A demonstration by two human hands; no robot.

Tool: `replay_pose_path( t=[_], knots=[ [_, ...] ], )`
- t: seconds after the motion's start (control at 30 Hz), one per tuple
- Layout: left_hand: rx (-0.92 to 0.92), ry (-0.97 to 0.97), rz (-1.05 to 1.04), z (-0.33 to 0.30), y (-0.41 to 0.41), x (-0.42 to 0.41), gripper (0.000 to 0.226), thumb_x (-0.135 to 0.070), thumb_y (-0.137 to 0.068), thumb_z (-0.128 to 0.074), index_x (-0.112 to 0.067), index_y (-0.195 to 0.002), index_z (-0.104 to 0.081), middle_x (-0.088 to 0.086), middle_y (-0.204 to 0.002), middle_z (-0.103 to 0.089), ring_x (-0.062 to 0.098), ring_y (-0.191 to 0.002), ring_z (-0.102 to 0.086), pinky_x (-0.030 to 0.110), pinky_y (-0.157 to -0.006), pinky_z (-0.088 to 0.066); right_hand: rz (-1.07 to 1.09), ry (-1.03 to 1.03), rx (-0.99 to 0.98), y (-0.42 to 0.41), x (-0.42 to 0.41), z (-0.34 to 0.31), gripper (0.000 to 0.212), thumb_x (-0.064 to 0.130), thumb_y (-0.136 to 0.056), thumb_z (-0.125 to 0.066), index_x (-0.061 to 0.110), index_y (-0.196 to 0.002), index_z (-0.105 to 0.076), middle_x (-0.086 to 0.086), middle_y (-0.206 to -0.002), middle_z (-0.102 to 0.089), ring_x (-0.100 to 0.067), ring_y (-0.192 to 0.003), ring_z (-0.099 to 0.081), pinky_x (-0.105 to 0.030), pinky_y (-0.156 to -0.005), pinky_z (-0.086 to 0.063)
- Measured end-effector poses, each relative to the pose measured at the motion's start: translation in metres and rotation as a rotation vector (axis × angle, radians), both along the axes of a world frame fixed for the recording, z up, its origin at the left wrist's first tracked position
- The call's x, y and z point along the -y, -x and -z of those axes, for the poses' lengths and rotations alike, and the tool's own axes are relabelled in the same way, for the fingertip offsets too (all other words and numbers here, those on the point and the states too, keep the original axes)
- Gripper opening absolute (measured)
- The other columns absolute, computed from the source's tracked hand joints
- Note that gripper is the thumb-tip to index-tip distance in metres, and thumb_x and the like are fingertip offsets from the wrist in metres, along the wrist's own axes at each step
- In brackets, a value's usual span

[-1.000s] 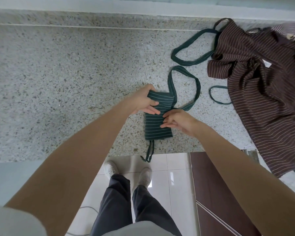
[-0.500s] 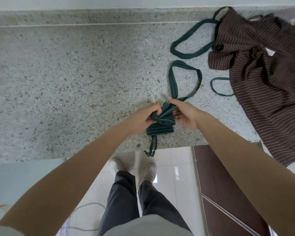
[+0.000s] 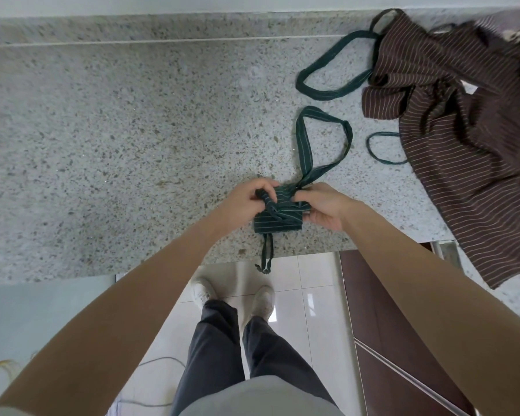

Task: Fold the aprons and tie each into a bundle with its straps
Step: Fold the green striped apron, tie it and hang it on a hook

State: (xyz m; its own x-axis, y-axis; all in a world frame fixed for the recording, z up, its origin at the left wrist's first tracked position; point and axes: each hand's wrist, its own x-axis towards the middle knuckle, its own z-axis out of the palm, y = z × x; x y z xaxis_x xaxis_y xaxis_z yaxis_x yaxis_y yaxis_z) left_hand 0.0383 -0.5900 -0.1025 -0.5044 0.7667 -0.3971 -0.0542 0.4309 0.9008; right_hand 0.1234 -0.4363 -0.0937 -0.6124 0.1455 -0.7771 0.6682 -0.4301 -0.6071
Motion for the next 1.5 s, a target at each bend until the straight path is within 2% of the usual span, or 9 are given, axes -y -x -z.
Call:
replay_pose_path(
  t=[0.07, 0.2, 0.43, 0.67, 0.87, 1.07, 1.2, 1.37, 1.5],
  knots=[
    [0.25, 0.007, -0.237, -0.008, -0.001, -0.002, 0.021, 0.002, -0.09, -0.045, -0.01, -0.087, -0.062, 0.004, -0.118, -0.06, 0.016, -0.097, -0.062, 0.031, -0.082, -0.056, 0.012, 0.016, -0.027, -0.003, 0.001, 0.003, 0.022, -0.011, -0.088, -0.048, -0.002, -0.106, -0.058, -0.016, -0.103, -0.067, -0.022, -0.094, -0.065, -0.028, -0.074, -0.059],
    [0.169, 0.154, -0.19, -0.008, -0.006, -0.009, 0.028, -0.025, -0.092, -0.058, -0.012, -0.116, -0.053, 0.004, -0.105, -0.061, 0.016, -0.089, -0.066, 0.025, -0.072, -0.058, 0.019, 0.017, -0.06, -0.006, 0.003, 0.007, 0.031, -0.014, -0.088, -0.046, -0.004, -0.117, -0.053, -0.017, -0.109, -0.065, -0.024, -0.101, -0.063, -0.031, -0.087, -0.055],
    [0.371, 0.121, -0.195, -0.005, 0.004, -0.001, 0.048, 0.01, -0.081, -0.061, -0.005, -0.126, -0.053, 0.006, -0.107, -0.062, 0.013, -0.094, -0.062, 0.021, -0.074, -0.056, -0.033, -0.103, -0.025, -0.011, 0.01, 0.016, 0.05, -0.02, -0.08, -0.051, -0.003, -0.126, -0.043, -0.018, -0.121, -0.059, -0.025, -0.112, -0.059, -0.034, -0.097, -0.049],
    [0.077, 0.165, 0.04, 0.002, 0.006, 0.002, 0.055, -0.002, -0.082, -0.067, -0.011, -0.133, -0.047, 0.002, -0.114, -0.056, 0.013, -0.102, -0.057, 0.022, -0.083, -0.052, -0.078, -0.28, -0.047, -0.02, 0.016, 0.022, 0.049, -0.019, -0.077, -0.058, 0.004, -0.117, -0.043, -0.014, -0.115, -0.056, -0.027, -0.113, -0.056, -0.04, -0.1, -0.046],
    [-0.867, 0.445, 0.634, 0.004, 0.013, -0.002, 0.082, -0.048, -0.085, -0.058, -0.024, -0.15, -0.014, -0.002, -0.152, -0.026, 0.022, -0.136, -0.022, 0.04, -0.11, -0.02, -0.175, -0.485, -0.082, -0.021, 0.022, 0.023, 0.05, -0.014, -0.077, -0.064, 0.0, -0.119, -0.04, -0.004, -0.1, -0.055, -0.022, -0.103, -0.055, -0.039, -0.096, -0.046],
    [-0.956, 0.555, 0.729, 0.007, 0.011, -0.007, 0.09, -0.056, -0.087, -0.05, -0.017, -0.151, 0.0, 0.003, -0.156, -0.017, 0.022, -0.141, -0.017, 0.042, -0.112, -0.019, -0.354, -1.095, -0.069, -0.02, 0.033, 0.015, 0.062, 0.003, -0.072, -0.075, 0.0, -0.123, -0.038, -0.015, -0.119, -0.041, -0.024, -0.107, -0.046, -0.016, -0.079, -0.038],
    [-0.995, 0.63, 0.684, 0.005, 0.004, -0.011, 0.09, -0.057, -0.086, -0.051, -0.017, -0.15, -0.003, 0.007, -0.155, -0.017, 0.025, -0.141, -0.018, 0.045, -0.109, -0.023, -0.558, -1.553, -0.373, -0.03, 0.029, 0.006, 0.059, 0.01, -0.066, -0.076, 0.008, -0.119, -0.05, -0.012, -0.121, -0.044, -0.025, -0.107, -0.046, -0.036, -0.088, -0.048],
    [-0.888, 0.657, 0.571, 0.0, 0.004, -0.013, 0.084, -0.056, -0.079, -0.061, -0.013, -0.144, -0.027, 0.012, -0.14, -0.034, 0.028, -0.132, -0.03, 0.044, -0.107, -0.028, -0.869, -1.556, -0.491, -0.009, 0.02, 0.0, 0.028, 0.017, -0.082, -0.069, 0.005, -0.106, -0.063, -0.01, -0.109, -0.06, -0.028, -0.099, -0.053, -0.042, -0.08, -0.05],
    [-0.785, 0.674, 0.491, 0.001, 0.002, -0.011, 0.084, -0.054, -0.077, -0.066, -0.007, -0.138, -0.033, 0.014, -0.136, -0.037, 0.03, -0.128, -0.035, 0.044, -0.104, -0.032, -0.976, -1.334, -0.241, 0.008, 0.012, -0.002, 0.048, 0.027, -0.083, -0.069, 0.012, -0.124, -0.048, -0.007, -0.126, -0.048, -0.022, -0.116, -0.041, -0.034, -0.094, -0.041]
  ],
)
